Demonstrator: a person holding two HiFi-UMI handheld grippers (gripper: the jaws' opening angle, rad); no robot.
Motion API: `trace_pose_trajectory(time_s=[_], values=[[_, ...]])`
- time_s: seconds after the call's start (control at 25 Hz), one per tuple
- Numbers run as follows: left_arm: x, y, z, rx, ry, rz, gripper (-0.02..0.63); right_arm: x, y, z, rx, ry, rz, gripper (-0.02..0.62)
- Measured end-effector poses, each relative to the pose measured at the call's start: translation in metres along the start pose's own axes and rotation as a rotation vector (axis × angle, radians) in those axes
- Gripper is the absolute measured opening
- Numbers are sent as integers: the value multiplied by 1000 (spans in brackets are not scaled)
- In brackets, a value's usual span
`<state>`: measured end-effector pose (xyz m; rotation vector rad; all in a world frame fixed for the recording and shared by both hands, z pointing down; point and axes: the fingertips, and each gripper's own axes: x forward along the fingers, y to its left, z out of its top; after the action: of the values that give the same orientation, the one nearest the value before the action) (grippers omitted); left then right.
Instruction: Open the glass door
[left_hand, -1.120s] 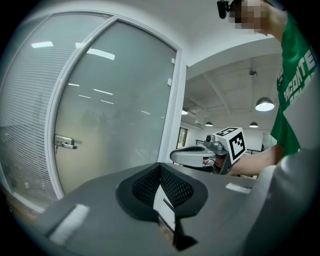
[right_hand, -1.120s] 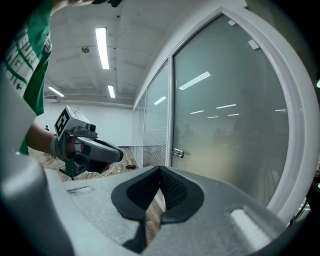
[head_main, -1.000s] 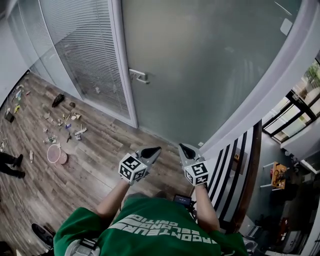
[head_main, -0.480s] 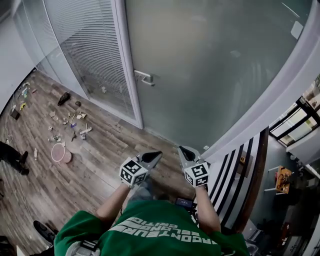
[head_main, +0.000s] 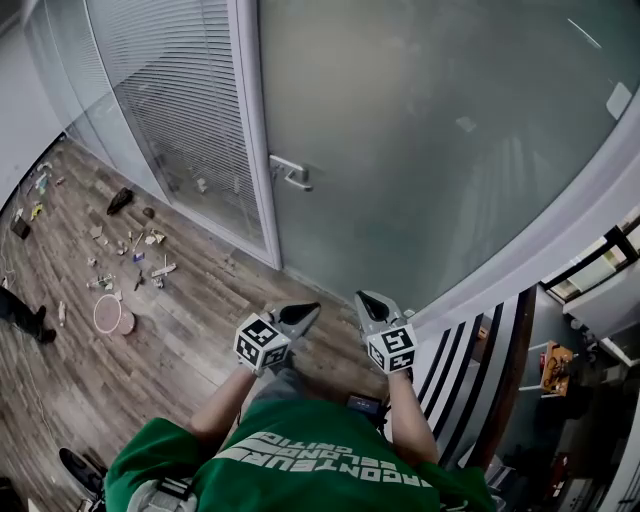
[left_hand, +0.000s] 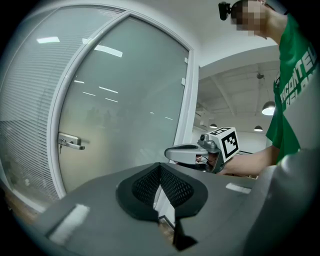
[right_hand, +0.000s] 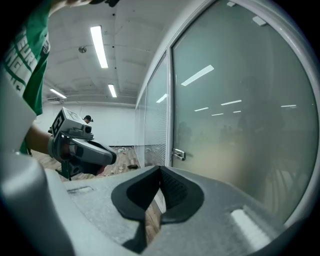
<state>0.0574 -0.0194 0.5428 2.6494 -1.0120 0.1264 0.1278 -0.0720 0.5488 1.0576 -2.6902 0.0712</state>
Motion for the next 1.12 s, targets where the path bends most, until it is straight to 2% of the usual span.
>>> trace_pose_trajectory(time_s=[0.28, 0.56, 0.92, 1.12], values=[[3, 65, 27, -1, -43, 31, 15, 67, -10, 16, -28, 7, 28, -7], [-11, 134, 36, -12, -76, 61, 15, 136, -13, 37, -59, 3, 35, -7], [-12, 176, 34, -47, -81, 73, 15, 176, -12, 41, -95, 27, 55, -7], [1, 185, 45, -54, -83, 74, 15, 193, -37, 48, -102, 35, 63, -7]])
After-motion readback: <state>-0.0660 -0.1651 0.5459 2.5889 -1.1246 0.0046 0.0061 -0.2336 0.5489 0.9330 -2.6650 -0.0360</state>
